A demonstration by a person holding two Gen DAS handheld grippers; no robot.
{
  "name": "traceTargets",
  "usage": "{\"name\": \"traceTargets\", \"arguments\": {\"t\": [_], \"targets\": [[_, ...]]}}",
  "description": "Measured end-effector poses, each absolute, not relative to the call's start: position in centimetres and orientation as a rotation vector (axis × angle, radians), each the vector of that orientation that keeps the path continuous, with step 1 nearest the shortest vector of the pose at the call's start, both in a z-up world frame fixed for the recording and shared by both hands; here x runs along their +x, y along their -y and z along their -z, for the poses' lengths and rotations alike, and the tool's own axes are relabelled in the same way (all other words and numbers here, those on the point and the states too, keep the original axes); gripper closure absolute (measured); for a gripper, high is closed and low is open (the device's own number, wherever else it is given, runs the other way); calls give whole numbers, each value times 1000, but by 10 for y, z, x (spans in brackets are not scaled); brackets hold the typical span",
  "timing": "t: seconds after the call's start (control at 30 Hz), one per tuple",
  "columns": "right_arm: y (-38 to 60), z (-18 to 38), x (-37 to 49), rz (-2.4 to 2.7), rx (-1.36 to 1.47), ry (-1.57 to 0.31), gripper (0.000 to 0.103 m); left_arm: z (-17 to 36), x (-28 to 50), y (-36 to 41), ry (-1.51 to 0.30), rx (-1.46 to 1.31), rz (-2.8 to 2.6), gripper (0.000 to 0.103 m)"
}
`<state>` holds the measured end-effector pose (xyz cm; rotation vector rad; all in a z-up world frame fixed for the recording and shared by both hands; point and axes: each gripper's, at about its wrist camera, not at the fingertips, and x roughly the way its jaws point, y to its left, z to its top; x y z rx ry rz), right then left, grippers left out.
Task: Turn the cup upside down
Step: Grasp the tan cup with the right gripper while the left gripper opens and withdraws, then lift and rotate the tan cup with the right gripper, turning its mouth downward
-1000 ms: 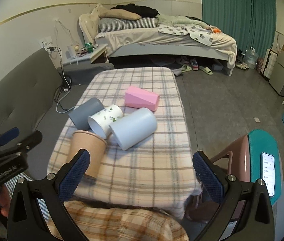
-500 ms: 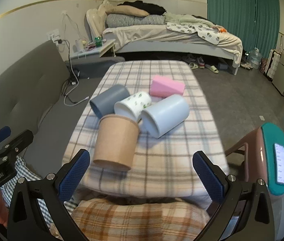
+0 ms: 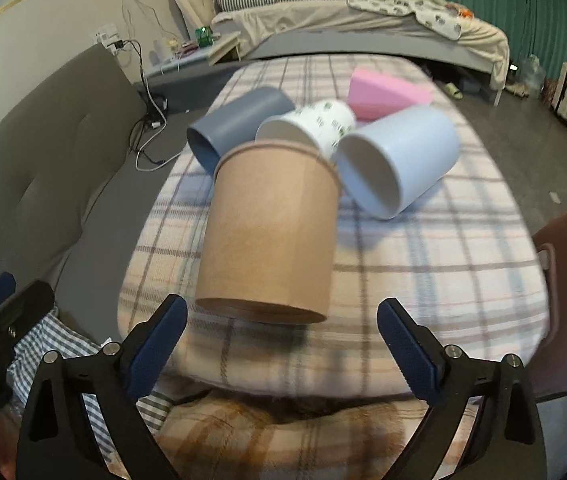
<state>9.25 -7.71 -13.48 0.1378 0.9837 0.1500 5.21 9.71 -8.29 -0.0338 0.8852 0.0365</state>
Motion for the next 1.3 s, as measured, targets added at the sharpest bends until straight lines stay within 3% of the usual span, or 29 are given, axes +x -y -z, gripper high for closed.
{"name": "traceTargets", "arguments": {"t": [0.17, 0.77, 1.3], "targets": [[72, 148, 101, -187, 156, -1026, 28, 93, 57, -100, -912, -34, -38, 15], [78, 88, 79, -209, -5, -919, 29, 83, 51, -98, -887, -56, -31, 15], [67, 87, 114, -239, -126, -1077, 29, 90, 79, -99, -889, -134, -57, 15]]}}
